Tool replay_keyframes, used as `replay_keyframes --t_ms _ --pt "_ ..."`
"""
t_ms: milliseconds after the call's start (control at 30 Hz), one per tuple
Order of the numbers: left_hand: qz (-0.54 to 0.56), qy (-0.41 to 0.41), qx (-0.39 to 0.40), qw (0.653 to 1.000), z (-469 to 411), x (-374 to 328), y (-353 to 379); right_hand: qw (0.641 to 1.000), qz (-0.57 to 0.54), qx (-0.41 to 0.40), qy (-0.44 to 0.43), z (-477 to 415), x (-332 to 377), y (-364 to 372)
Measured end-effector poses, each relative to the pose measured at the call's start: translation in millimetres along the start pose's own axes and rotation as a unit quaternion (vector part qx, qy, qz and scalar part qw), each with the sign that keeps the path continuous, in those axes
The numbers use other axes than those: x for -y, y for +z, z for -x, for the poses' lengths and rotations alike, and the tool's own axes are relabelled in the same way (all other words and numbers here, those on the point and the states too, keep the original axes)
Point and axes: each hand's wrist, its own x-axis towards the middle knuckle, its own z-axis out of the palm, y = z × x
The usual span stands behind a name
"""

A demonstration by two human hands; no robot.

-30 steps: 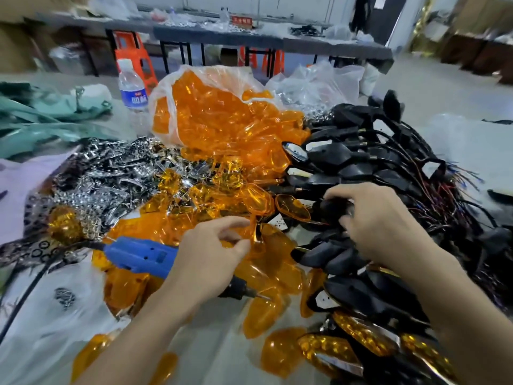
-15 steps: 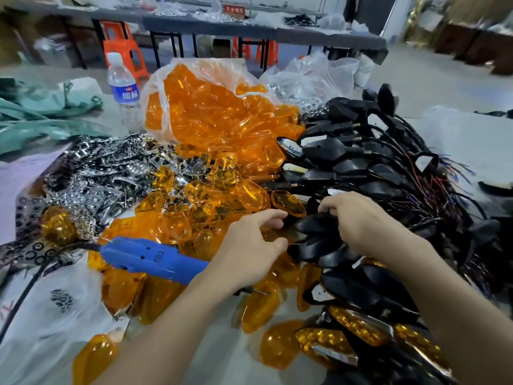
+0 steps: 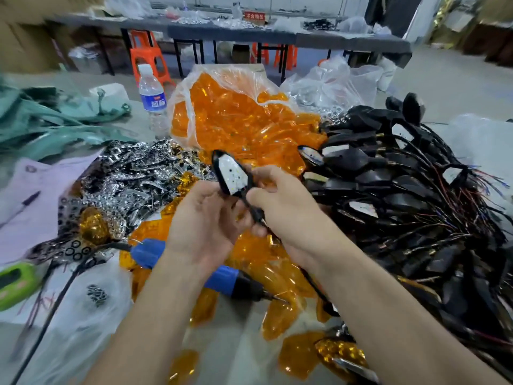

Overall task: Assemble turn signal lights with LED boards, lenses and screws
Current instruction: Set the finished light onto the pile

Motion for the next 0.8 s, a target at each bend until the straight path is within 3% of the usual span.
replay_keyframes --t_ms 100,167,267,333,400,500,567,600,667,800 --pt "-0.143 0.007 -0.123 0.982 5 -5 -20 0.969 -0.207 0.025 0.135 1 -27 32" --pt "-0.204 0.03 -0.176 0.963 8 -1 -27 0.972 -0.188 0.054 0.132 0 -42 44" --pt "-0.254 0.051 -0.199 0.945 8 1 -38 0.992 0.106 0.058 0.04 -9 -49 26" --pt "-0.295 0.055 -0.196 0.934 6 -3 -46 0.954 0.293 0.058 -0.012 -21 -38 -7" --pt "-0.377 0.069 -0.21 0.899 4 -11 -55 0.919 0.389 0.056 0.017 -37 -24 -43" --pt "-0.513 0.097 -0.236 0.82 2 -26 -65 0.838 0.54 0.006 0.075 -51 -21 -76" --pt "-0.61 0.086 -0.238 0.751 -3 -32 -71 0.788 0.607 -0.107 0.004 -52 -34 -75" --pt "-0.654 0.07 -0.235 0.715 -6 -35 -74 0.788 0.595 -0.146 -0.065 -52 -40 -65" --pt "-0.709 0.032 -0.236 0.663 -13 -37 -79 0.804 0.565 -0.118 -0.143 -58 -50 -37" --pt "-0.765 0.014 -0.221 0.604 -27 -35 -78 0.852 0.515 0.015 -0.094 -98 -71 18"
